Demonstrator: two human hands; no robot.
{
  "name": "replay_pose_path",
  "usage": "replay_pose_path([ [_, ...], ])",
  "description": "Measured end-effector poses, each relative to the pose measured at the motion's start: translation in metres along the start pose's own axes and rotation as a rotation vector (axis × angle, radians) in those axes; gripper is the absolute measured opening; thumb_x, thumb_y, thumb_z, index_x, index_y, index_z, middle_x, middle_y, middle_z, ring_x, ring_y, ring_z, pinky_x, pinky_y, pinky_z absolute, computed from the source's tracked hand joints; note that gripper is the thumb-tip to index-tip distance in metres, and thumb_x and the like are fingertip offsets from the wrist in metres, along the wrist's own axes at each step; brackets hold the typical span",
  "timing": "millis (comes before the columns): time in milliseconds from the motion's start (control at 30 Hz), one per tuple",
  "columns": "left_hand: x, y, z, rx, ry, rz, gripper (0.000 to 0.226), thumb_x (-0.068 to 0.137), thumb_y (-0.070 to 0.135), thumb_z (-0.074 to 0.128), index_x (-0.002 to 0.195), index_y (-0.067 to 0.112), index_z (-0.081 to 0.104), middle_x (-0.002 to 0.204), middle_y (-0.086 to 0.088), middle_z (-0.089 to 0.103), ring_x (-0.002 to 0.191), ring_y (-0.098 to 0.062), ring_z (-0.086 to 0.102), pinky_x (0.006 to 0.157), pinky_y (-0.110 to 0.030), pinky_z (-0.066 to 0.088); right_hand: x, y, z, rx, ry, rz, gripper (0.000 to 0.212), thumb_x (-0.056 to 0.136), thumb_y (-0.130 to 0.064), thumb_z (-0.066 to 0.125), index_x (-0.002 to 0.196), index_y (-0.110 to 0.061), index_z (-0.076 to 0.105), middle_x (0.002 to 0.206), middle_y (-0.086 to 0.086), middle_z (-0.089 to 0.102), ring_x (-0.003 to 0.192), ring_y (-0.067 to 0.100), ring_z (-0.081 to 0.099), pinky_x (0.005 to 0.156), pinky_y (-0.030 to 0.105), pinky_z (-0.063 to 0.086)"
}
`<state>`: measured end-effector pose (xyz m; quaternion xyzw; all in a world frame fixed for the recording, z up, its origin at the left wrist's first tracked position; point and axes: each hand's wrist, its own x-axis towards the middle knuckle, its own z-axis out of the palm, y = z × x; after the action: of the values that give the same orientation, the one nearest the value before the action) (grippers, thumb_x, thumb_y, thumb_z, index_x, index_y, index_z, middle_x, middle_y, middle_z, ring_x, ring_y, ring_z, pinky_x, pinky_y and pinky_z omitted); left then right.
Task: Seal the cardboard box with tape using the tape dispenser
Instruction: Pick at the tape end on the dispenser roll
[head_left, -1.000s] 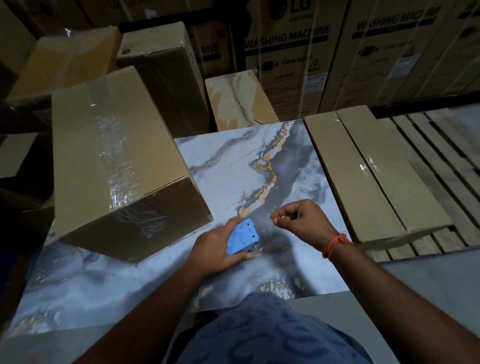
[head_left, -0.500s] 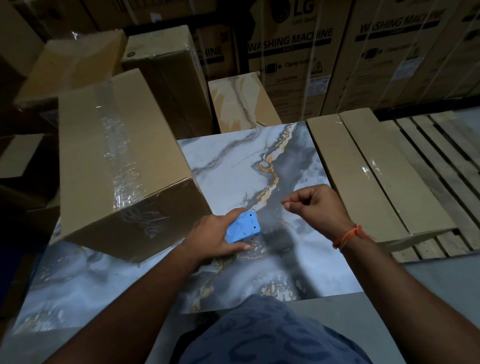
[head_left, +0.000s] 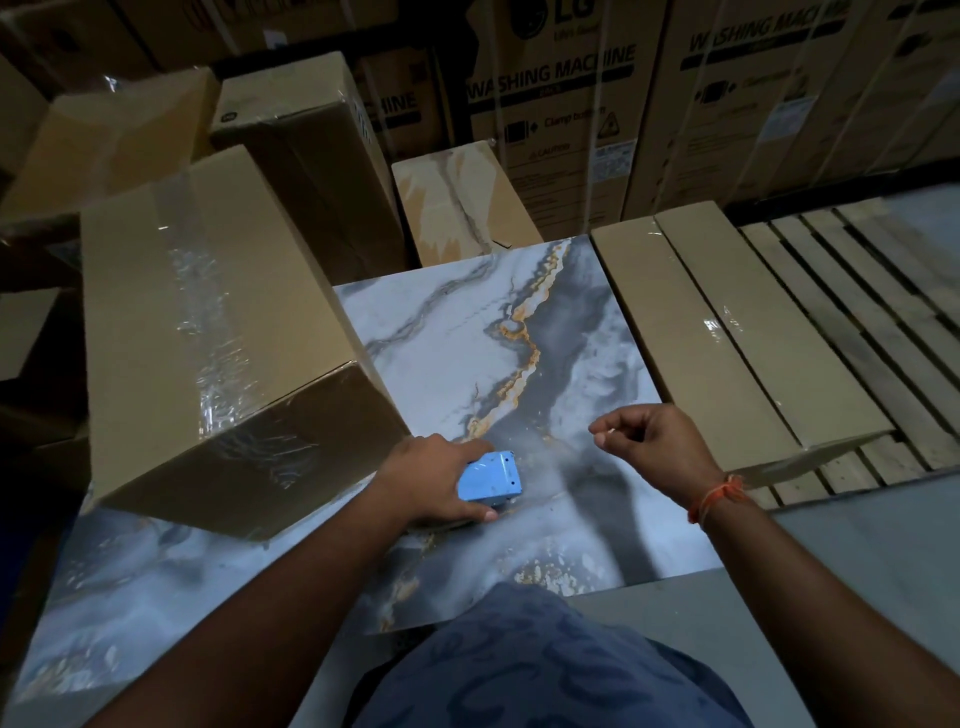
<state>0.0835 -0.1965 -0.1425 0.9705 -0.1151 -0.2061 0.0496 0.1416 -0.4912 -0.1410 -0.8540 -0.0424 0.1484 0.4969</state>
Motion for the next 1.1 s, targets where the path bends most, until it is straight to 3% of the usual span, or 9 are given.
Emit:
replay_pose_path([
  [133, 0.019, 0.024, 0.003, 0.068, -0.091, -0.006, 0.073, 0.069, 0.083, 0.063, 0.126, 0.038, 0.051, 0.11, 0.001, 0.07, 0.103, -0.027, 0.066, 0.082, -0.035, 0.051, -0.008, 0.024, -0.004, -0.034, 0.055, 0.064, 0.011, 0.082, -0.014, 0.078, 0.091, -0.021, 0.078, 0.055, -0.006, 0.059, 0.053, 0.004, 0.055, 0.065, 0.022, 0.049],
  [200, 0.028, 0.039, 0.007, 0.126, -0.108, 0.002, 0.075, 0.072, 0.082, 0.06, 0.129, 0.034, 0.051, 0.114, -0.001, 0.069, 0.107, -0.028, 0.066, 0.083, -0.034, 0.05, -0.011, 0.034, -0.006, -0.033, 0.083, 0.092, 0.012, 0.082, -0.012, 0.078, 0.09, -0.02, 0.077, 0.054, -0.006, 0.058, 0.048, 0.0, 0.051, 0.059, 0.016, 0.045],
  [367, 0.045, 0.065, 0.009, 0.235, -0.111, 0.016, 0.073, 0.083, 0.078, 0.051, 0.133, 0.026, 0.051, 0.121, -0.007, 0.067, 0.112, -0.029, 0.064, 0.089, -0.035, 0.049, -0.015, 0.05, -0.008, -0.021, 0.149, 0.17, 0.013, 0.08, -0.011, 0.078, 0.09, -0.02, 0.075, 0.063, 0.006, 0.068, 0.054, 0.005, 0.056, 0.054, 0.007, 0.042],
  [500, 0.058, 0.078, 0.006, 0.255, -0.155, 0.021, 0.069, 0.087, 0.073, 0.048, 0.131, 0.021, 0.054, 0.125, -0.009, 0.064, 0.116, -0.029, 0.062, 0.089, -0.036, 0.049, -0.01, 0.053, -0.009, -0.049, 0.167, 0.207, 0.018, 0.08, -0.012, 0.077, 0.096, -0.015, 0.071, 0.07, 0.007, 0.073, 0.059, 0.011, 0.061, 0.058, 0.012, 0.042],
  [700, 0.075, 0.088, 0.005, 0.149, -0.233, -0.005, 0.059, 0.087, 0.064, 0.057, 0.122, 0.017, 0.063, 0.122, -0.009, 0.067, 0.113, -0.028, 0.063, 0.08, -0.031, 0.044, -0.003, 0.05, -0.007, -0.157, 0.174, 0.225, 0.025, 0.08, -0.01, 0.072, 0.104, -0.014, 0.063, 0.071, 0.001, 0.072, 0.059, -0.001, 0.057, 0.055, 0.004, 0.038],
  [767, 0.08, 0.084, 0.006, 0.093, -0.267, -0.002, 0.061, 0.086, 0.064, 0.06, 0.122, 0.015, 0.063, 0.121, -0.01, 0.067, 0.112, -0.029, 0.063, 0.077, -0.029, 0.041, -0.003, 0.048, -0.005, -0.184, 0.175, 0.229, 0.027, 0.08, -0.01, 0.072, 0.105, -0.014, 0.063, 0.07, -0.001, 0.071, 0.06, 0.003, 0.057, 0.055, 0.006, 0.035],
  [867, 0.091, 0.075, 0.005, 0.035, -0.319, 0.023, 0.068, 0.084, 0.067, 0.063, 0.126, 0.013, 0.06, 0.125, -0.012, 0.065, 0.114, -0.03, 0.061, 0.078, -0.032, 0.04, -0.003, 0.046, -0.004, -0.214, 0.173, 0.228, 0.028, 0.082, -0.011, 0.07, 0.108, -0.014, 0.061, 0.075, 0.002, 0.075, 0.07, 0.015, 0.065, 0.065, 0.023, 0.04],
  [1000, 0.107, 0.061, -0.002, 0.009, -0.327, 0.036, 0.066, 0.085, 0.07, 0.059, 0.123, 0.016, 0.063, 0.127, -0.011, 0.065, 0.117, -0.03, 0.06, 0.083, -0.035, 0.042, -0.004, 0.041, -0.002, -0.227, 0.166, 0.226, 0.031, 0.082, -0.008, 0.068, 0.111, -0.013, 0.06, 0.079, 0.002, 0.075, 0.07, 0.015, 0.062, 0.068, 0.024, 0.041],
  [1100, 0.124, 0.052, -0.012, -0.146, -0.214, 0.104, 0.045, 0.085, 0.054, 0.071, 0.114, 0.019, 0.068, 0.104, -0.004, 0.069, 0.106, -0.025, 0.066, 0.081, -0.031, 0.045, -0.004, 0.038, -0.001, -0.246, 0.177, 0.225, 0.032, 0.081, -0.006, 0.067, 0.111, -0.012, 0.06, 0.079, 0.001, 0.075, 0.07, 0.015, 0.062, 0.069, 0.023, 0.042],
])
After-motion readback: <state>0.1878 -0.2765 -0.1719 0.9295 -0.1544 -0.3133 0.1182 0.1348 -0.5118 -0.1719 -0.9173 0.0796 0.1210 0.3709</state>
